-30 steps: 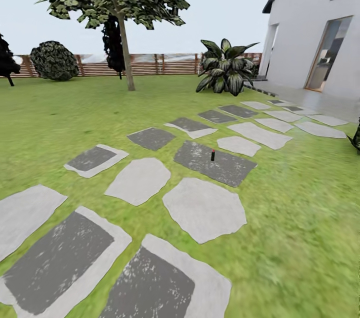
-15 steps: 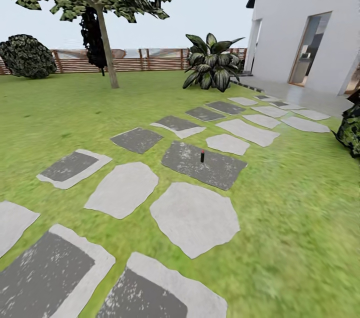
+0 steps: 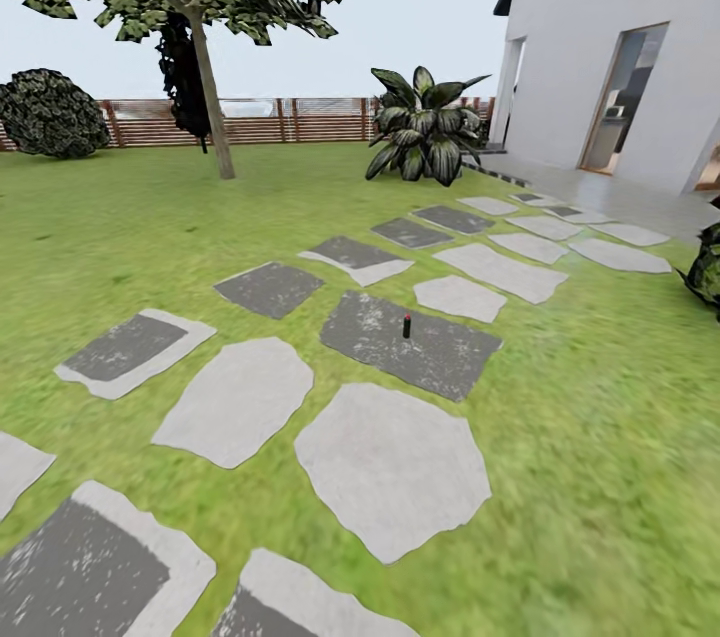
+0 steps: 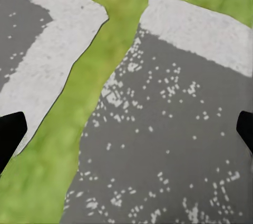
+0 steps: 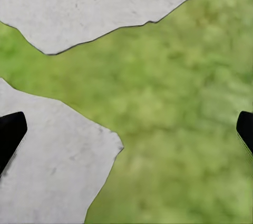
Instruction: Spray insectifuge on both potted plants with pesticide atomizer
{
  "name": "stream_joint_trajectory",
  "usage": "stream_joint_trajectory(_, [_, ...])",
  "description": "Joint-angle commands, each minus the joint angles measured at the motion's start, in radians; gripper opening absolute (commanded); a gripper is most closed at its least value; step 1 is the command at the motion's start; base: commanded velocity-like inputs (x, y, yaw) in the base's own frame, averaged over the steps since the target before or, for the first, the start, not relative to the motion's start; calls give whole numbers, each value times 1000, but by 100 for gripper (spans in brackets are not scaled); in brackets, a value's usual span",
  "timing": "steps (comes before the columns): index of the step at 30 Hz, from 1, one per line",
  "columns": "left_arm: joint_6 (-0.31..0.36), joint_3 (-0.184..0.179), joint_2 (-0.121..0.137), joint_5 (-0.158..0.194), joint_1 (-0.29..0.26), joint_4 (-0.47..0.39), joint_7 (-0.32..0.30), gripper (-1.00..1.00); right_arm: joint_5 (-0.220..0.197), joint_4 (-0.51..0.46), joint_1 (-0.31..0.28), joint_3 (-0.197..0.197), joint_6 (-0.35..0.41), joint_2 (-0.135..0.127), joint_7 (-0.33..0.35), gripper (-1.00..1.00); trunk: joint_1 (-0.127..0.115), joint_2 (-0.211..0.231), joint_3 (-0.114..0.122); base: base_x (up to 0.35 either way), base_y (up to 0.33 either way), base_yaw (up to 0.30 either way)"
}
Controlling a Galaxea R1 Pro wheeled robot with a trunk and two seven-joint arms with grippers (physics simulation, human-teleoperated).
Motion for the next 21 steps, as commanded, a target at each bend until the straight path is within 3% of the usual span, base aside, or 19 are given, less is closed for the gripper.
stream_joint_trajectory(1, [-3,2,0,1,-1,1,0,100,0,1,-1,-1,-3,0,0,100,0,0,-1,339,0,0])
stream_joint_trajectory(21, [-3,3,1,1,-1,1,0,100,-3,-1,-1,-8,-3,0,-1,100,0,0,-1,339,0,0])
